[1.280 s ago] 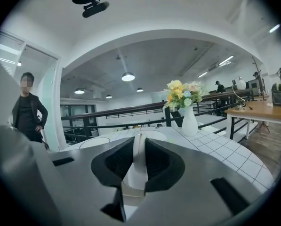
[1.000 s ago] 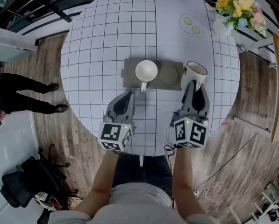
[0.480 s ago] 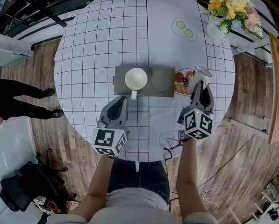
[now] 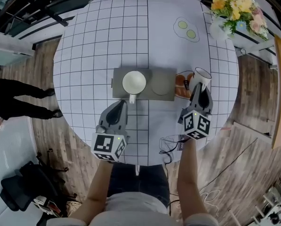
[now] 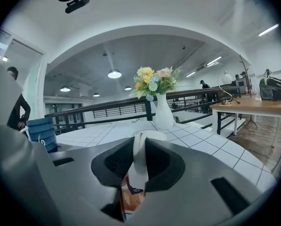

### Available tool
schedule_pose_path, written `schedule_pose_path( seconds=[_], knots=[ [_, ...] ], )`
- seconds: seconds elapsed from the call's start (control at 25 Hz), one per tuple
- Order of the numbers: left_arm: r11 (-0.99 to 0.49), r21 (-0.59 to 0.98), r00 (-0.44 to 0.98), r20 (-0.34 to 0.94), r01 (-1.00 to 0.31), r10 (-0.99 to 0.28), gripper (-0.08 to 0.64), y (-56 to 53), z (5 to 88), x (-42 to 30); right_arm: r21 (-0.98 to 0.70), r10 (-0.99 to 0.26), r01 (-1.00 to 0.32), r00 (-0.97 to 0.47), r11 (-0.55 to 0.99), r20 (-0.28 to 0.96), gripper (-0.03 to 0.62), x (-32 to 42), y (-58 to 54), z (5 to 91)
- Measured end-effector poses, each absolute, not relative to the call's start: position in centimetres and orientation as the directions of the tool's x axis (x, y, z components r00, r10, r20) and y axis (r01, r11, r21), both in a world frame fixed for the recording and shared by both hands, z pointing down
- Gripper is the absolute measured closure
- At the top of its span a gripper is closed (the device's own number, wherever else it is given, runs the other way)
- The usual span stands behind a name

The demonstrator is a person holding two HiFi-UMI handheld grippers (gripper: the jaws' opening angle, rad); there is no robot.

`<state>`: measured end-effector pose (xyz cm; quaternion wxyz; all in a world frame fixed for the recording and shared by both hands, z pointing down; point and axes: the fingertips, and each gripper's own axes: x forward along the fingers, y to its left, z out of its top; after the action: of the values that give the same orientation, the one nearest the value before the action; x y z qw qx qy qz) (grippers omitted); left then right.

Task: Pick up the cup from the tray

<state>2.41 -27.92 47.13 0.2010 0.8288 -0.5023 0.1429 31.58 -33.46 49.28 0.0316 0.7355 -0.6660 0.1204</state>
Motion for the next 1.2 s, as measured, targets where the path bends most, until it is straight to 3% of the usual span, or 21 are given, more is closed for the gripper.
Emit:
schedule_pose_path(
  seconds=[0.72, 1.2],
  knots=[
    [-0.418, 0.2, 0.462, 0.435, -0.886, -0.773, 0.555, -26.7, 47.1, 2.4, -0.014, -0.964, -0.996, 0.087, -0.093, 0.251, 0.54, 29.0, -28.4, 51.2],
    [-0.417, 0.204, 0.464, 0.428, -0.886, -0.776, 0.555, -25.7, 46.8, 1.5, -0.003, -0.931, -0.99, 0.129, -0.138, 0.341, 0.538, 27.7, -25.9, 53.9]
  ],
)
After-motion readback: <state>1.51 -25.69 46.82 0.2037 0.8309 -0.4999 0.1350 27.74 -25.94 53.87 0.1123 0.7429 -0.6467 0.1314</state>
